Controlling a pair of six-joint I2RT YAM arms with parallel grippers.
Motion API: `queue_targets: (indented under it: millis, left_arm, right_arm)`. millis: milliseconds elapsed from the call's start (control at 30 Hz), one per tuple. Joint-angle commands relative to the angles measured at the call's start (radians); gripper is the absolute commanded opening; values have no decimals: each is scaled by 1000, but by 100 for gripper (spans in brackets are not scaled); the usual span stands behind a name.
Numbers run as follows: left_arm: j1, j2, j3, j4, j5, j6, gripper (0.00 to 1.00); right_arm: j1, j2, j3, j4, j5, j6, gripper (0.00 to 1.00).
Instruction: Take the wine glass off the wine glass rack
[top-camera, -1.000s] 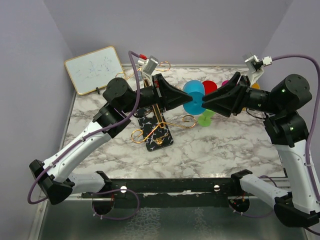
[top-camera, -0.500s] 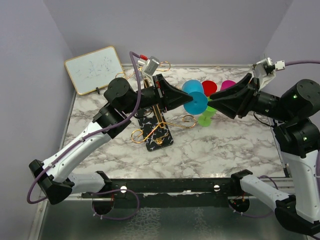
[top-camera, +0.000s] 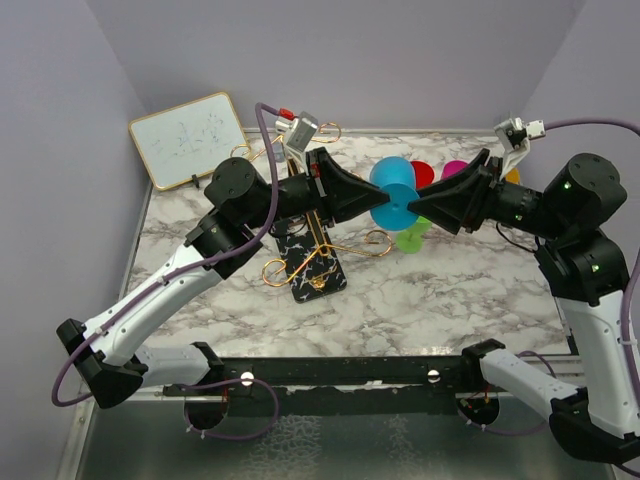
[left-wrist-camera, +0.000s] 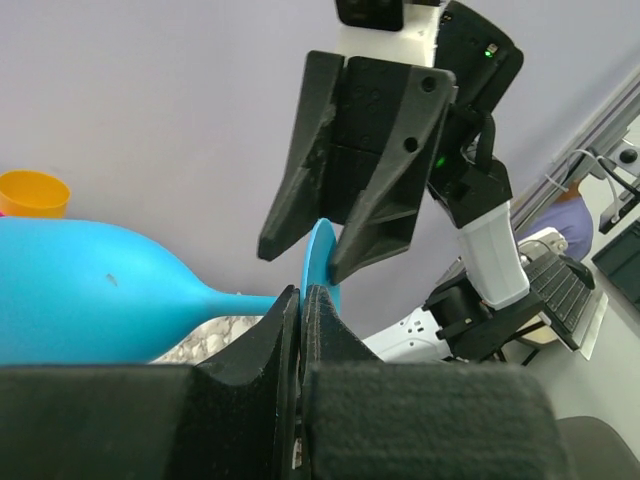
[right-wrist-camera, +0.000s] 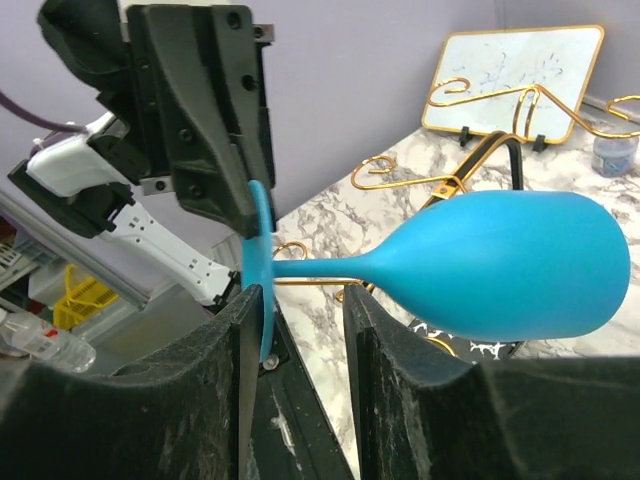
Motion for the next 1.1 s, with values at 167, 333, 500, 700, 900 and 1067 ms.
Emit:
queue_targets:
  millis: [167, 333, 500, 700, 900, 1067]
  left_arm:
    - [-34, 21, 63, 42, -13, 9, 0]
    - [-36, -3, 64, -58, -132, 47, 26]
    - [-36, -87, 51, -203, -347, 72, 70]
    - [-36, -183, -39, -262, -433, -32, 71]
    - [-36, -217, -133, -271, -367, -178, 69]
    - [-36, -258, -195, -260, -372, -232, 67]
  right_arm:
    - [-2, 5, -13, -6, -71, -22, 1]
    - [-2, -16, -5, -19, -77, -61, 1]
    - [-2, -67, -14, -43, -25, -203, 1]
    - [-1, -159, -119, 12, 149, -424, 1]
    - [-1, -280, -347, 276, 226, -554, 1]
    - [5, -230, -330, 347, 256, -622, 1]
